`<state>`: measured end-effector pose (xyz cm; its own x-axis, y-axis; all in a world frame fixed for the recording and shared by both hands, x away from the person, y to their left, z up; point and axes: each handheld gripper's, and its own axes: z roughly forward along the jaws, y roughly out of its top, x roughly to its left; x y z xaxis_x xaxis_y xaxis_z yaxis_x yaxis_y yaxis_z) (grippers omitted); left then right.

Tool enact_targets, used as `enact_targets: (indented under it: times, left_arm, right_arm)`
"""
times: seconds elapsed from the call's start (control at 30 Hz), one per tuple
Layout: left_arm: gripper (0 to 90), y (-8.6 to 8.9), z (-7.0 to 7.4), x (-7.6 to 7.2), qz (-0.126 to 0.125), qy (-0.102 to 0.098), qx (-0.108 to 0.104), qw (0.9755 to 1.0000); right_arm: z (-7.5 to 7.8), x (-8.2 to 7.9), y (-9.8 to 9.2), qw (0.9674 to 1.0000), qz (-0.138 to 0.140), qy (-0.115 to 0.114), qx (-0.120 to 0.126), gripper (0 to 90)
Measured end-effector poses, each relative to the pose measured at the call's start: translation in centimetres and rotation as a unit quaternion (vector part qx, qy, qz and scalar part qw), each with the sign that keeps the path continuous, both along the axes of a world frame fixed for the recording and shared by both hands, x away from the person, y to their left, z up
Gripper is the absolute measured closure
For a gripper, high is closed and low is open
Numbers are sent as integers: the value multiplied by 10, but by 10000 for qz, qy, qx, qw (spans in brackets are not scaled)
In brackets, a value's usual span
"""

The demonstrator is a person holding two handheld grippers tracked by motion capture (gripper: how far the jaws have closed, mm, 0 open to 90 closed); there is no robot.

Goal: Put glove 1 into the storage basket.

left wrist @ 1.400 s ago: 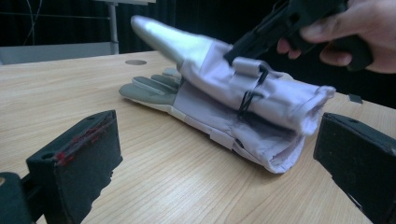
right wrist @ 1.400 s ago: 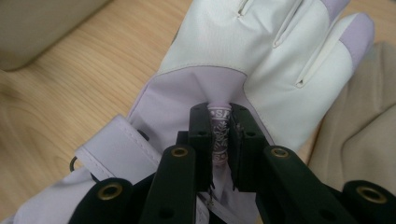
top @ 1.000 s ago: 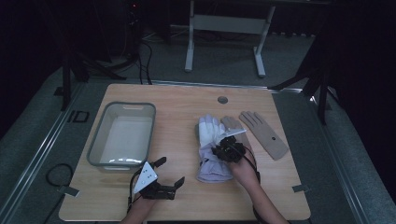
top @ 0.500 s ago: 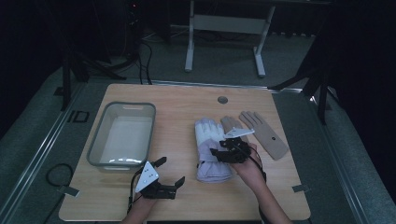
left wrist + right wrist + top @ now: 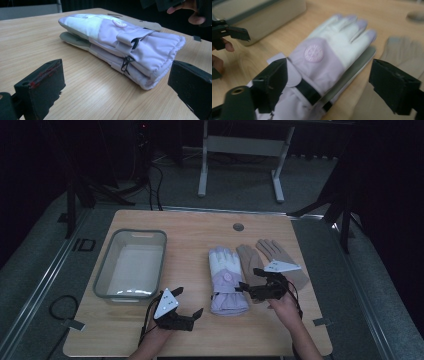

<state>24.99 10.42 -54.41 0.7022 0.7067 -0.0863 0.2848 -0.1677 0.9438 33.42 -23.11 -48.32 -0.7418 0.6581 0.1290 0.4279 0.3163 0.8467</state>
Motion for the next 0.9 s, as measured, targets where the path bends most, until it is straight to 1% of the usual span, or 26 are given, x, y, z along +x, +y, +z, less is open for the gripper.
enact_targets:
  times: [0.03, 0.07, 0.1, 0.13, 0.17, 0.2, 0.23, 0.27, 0.3, 0.33, 0.37, 0.4, 0.43, 0.47, 0.5, 0.53, 0.57, 0.6, 0.63, 0.7, 0.77, 0.8, 0.83, 0.9]
  left_arm:
    - [7, -3, 3, 2, -10, 45, -24, 10000]
    - [7, -6, 7, 3, 13, 84, 0, 10000]
    - [7, -9, 10, 5, 10, 117, -19, 9999]
    - [7, -13, 14, 8, -22, 190, -23, 9998]
    - [7, -16, 17, 11, -53, 248, -11, 9997]
    - [12, -20, 21, 13, -54, 326, 38, 9994]
    - [38, -23, 24, 16, -39, 398, 110, 9991]
    - [38, -26, 28, 18, -71, 451, 98, 9989]
    - [41, -30, 32, 20, -71, 515, 130, 9986]
    - [48, -35, 36, 23, 41, 556, 221, 9982]
    - [65, -37, 39, 24, 41, 591, 237, 9980]
    - [78, -40, 42, 26, 9, 646, 251, 9976]
    - [79, -44, 45, 28, 77, 693, 327, 9970]
    - [90, -48, 48, 29, 49, 780, 393, 9962]
    - [101, -52, 49, 31, 18, 841, 422, 9956]
    - [112, -56, 50, 32, 56, 890, 518, 9947]
    - [131, -60, 49, 33, 41, 983, 546, 9936]
    - [132, -63, 47, 35, 35, 1098, 576, 9923]
    - [142, -66, 45, 36, 70, 1183, 660, 9908]
    - [142, -71, 39, 38, 117, 1333, 802, 9878]
    - [148, -75, 30, 40, 215, 1499, 955, 9838]
    - [148, -76, 26, 40, 258, 1584, 991, 9821]
    - [160, -77, 22, 41, 255, 1655, 1040, 9804]
    - [162, -79, 15, 42, 250, 1803, 1098, 9772]
  right_arm:
    - [0, -1, -5, 9999, -60, -126, -1, 169]
    - [0, -1, -5, 9999, -60, -126, -1, 169]
    - [1, 0, -8, 9999, -121, -78, -31, 169]
    - [2, 0, -9, 9996, -258, 58, -90, 157]
    - [2, 1, -10, 9991, -369, 176, -66, 127]
    - [2, 0, -10, 9991, -389, 185, -16, 120]
    - [3, -1, -11, 9993, -343, 144, 84, 100]
    - [3, -1, -10, 9993, -327, 108, 134, 100]
    - [4, -2, -8, 9994, -327, 88, 54, 123]
    - [4, -2, -6, 9994, -355, 6, -23, 174]
    - [4, 0, -5, 9991, -421, -26, -55, 253]
    - [3, 1, -4, 9992, -386, -10, -64, 324]
    - [3, 3, -2, 9992, -389, -22, -56, 395]
    - [3, 5, -1, 9990, -450, -7, -65, 439]
    - [2, 8, 1, 9991, -414, 38, -27, 527]
    - [1, 11, 3, 9992, -391, 37, 9, 551]
    - [-1, 14, 6, 9990, -446, 33, -42, 564]
    - [-3, 16, 9, 9991, -419, 86, -66, 570]
    - [-5, 19, 11, 9991, -403, 126, -104, 563]
    - [-12, 22, 18, 9984, -442, 164, -310, 528]
    - [-18, 24, 20, 9975, -537, 237, -386, 496]
    - [-22, 25, 21, 9971, -549, 323, -406, 483]
    - [-25, 25, 21, 9968, -578, 409, -374, 473]
    - [-33, 28, 22, 9953, -624, 598, -443, 447]
